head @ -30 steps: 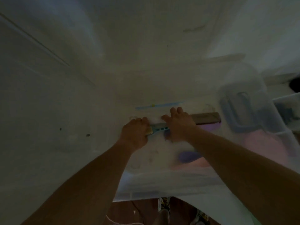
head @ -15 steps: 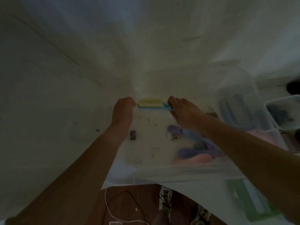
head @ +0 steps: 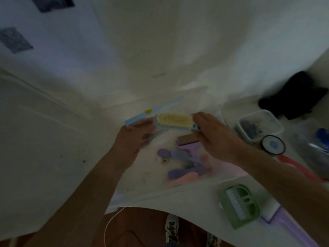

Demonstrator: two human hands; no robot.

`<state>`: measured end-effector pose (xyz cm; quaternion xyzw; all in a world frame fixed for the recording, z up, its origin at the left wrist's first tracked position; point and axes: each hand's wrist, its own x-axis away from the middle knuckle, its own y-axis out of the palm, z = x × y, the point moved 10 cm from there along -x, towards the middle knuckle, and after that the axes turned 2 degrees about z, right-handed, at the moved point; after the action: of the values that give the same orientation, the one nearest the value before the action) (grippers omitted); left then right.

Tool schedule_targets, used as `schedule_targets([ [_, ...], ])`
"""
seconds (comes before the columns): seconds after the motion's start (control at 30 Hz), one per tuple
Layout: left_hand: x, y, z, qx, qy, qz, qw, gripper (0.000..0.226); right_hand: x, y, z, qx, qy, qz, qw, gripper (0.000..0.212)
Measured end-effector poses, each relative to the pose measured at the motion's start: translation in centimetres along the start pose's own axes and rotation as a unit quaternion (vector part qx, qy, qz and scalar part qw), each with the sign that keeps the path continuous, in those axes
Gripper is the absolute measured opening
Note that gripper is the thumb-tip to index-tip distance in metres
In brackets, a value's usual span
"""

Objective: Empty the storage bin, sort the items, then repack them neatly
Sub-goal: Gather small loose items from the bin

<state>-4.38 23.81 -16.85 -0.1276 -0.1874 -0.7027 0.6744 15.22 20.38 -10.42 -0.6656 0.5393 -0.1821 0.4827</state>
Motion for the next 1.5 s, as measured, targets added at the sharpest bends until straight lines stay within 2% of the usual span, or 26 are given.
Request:
schedule_targets([
  [0.07, 1.5, 2.8, 1.5, -0.037, 0.011, -0.029, 0.999, 0.018, 2.2, -5.0, 1.7, -0.008, 0.076, 0.065, 0.995, 0.027],
  [0.17, 4.4, 7.9, 3.6, -0.042, 0.036, -0.064, 0.996, 0.025, 7.4, -10.4, 5.3, -0.076, 0.214, 0.092, 0.970, 0.028],
  [0.23, 6.8, 11.7, 4.1, -0.022, 0.044, -0.085, 0.995, 0.026, 12.1, -13.2, 7.0, -0.194, 0.285, 0.140, 0.928, 0.021],
  [0.3, 9.0, 15.1, 3.5, -0.006, 0.038, -0.092, 0.995, 0.027, 18.0, -14.6, 8.2, -0.302, 0.348, 0.194, 0.866, 0.010],
  [0.43, 12.4, 19.2, -0.8, -0.043, 0.025, -0.060, 0.997, 0.026, 30.1, -12.5, 10.1, -0.291, 0.480, 0.178, 0.808, 0.018],
  [0.53, 14.9, 21.8, -4.5, -0.068, 0.017, -0.084, 0.994, 0.020, 37.0, -8.5, 12.1, -0.291, 0.555, 0.166, 0.761, 0.023],
  [0.6, 16.3, 23.1, -6.6, -0.081, 0.017, -0.103, 0.991, 0.020, 40.5, -5.9, 13.7, -0.280, 0.582, 0.171, 0.744, 0.023],
  [0.67, 17.1, 24.0, -8.7, -0.110, 0.018, -0.112, 0.987, 0.023, 43.3, -4.4, 15.9, -0.208, 0.593, 0.158, 0.761, 0.024],
  [0.8, 17.1, 24.0, -12.6, -0.138, -0.009, -0.102, 0.985, 0.022, 46.4, -2.7, 20.4, -0.029, 0.595, 0.081, 0.799, 0.025],
  [0.93, 16.6, 23.8, -15.5, -0.155, -0.039, -0.100, 0.982, 0.022, 45.7, -1.4, 22.6, 0.050, 0.583, 0.051, 0.809, 0.024],
  [1.07, 16.2, 24.3, -15.9, -0.142, -0.047, -0.087, 0.985, 0.021, 43.2, -0.9, 22.8, 0.079, 0.574, 0.028, 0.814, 0.025],
  [1.13, 16.3, 24.4, -14.9, -0.138, -0.030, -0.089, 0.986, 0.020, 42.1, -2.5, 22.2, 0.052, 0.581, 0.067, 0.809, 0.025],
  [1.2, 16.3, 24.2, -13.3, -0.136, -0.004, -0.104, 0.985, 0.021, 39.5, -6.1, 20.5, -0.033, 0.562, 0.160, 0.811, 0.019],
  [1.3, 16.6, 23.2, -10.0, -0.111, 0.020, -0.130, 0.985, 0.024, 30.9, -11.6, 15.4, -0.213, 0.420, 0.201, 0.859, 0.014],
  [1.37, 17.0, 22.3, -7.3, -0.092, 0.039, -0.147, 0.984, 0.026, 24.6, -13.8, 10.9, -0.277, 0.310, 0.130, 0.900, 0.027],
  [1.43, 17.2, 20.9, -4.9, -0.101, 0.059, -0.165, 0.979, 0.026, 20.2, -14.5, 7.9, -0.211, 0.263, 0.044, 0.940, 0.045],
  [1.5, 17.1, 18.8, -3.0, -0.124, 0.084, -0.171, 0.974, 0.025, 17.2, -15.2, 5.9, -0.165, 0.228, 0.021, 0.959, 0.057],
])
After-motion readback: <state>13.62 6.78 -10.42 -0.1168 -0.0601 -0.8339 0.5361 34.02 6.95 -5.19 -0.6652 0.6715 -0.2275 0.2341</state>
